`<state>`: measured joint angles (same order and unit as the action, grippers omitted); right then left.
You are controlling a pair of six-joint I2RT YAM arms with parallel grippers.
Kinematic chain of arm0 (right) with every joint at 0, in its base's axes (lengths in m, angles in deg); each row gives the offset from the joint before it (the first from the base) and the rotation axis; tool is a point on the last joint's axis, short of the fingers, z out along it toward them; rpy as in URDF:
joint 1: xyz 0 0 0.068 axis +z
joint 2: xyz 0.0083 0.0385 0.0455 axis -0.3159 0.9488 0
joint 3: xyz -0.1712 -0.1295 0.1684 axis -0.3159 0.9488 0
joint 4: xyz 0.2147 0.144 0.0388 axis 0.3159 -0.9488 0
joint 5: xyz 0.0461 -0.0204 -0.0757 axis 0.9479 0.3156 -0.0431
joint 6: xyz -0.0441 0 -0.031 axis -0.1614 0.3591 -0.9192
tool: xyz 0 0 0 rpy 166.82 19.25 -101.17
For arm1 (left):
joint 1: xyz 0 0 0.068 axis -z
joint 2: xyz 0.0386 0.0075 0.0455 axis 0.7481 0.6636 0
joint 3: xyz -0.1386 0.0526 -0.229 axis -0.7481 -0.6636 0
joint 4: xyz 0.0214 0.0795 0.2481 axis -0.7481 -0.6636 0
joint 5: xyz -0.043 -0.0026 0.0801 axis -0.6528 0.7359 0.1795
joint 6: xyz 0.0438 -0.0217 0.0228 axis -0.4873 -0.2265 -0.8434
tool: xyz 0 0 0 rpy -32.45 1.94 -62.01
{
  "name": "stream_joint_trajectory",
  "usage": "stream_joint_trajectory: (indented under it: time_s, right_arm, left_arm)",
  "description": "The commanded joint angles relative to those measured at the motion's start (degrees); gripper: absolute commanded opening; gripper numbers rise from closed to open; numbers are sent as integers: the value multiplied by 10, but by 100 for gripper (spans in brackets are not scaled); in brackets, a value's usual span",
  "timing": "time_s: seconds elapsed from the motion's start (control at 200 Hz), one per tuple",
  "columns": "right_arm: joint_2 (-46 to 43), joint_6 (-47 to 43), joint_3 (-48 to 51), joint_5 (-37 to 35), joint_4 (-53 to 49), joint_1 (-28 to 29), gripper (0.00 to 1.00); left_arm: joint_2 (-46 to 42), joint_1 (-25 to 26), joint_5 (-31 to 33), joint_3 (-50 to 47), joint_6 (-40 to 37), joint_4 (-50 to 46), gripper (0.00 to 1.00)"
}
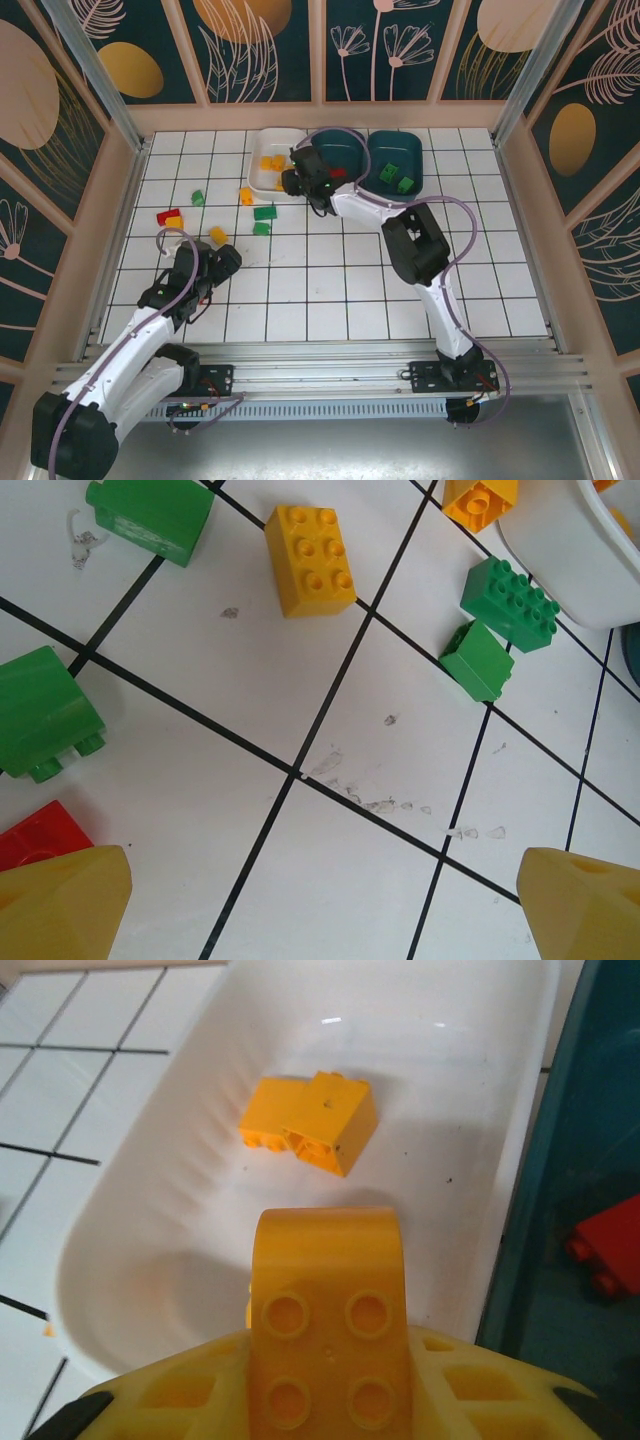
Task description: Sort the legos into containers by color
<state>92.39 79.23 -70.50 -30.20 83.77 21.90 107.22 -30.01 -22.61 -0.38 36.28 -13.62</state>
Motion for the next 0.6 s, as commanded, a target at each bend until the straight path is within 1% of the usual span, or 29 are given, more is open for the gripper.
stream_joint_trajectory:
  time_s: [0.0, 0.075, 0.125, 0.175, 0.295, 0.44, 0.596]
  right_arm:
    - [12, -23, -52, 7, -23, 3, 41]
    - [15, -24, -67, 8, -25, 2, 43]
    - [16, -25, -76, 12, -25, 3, 46]
    - [21, -26, -91, 10, -37, 4, 53]
    - [7, -27, -86, 3, -42, 6, 55]
    - [-68, -19, 13, -1, 2, 20, 55]
    - [-165, 11, 163, 13, 63, 34, 56]
  left_arm:
    - [-11, -2, 10, -7, -7, -20, 99]
    - [-10, -1, 13, -7, -6, -20, 98]
    - [-8, -1, 13, -6, -5, -17, 98]
    - [-6, -1, 10, -6, -3, -15, 98]
    - [1, -1, 15, -3, 1, -17, 99]
    - [1, -1, 58, -3, 29, -39, 99]
    - [31, -2, 122, 15, 48, -95, 98]
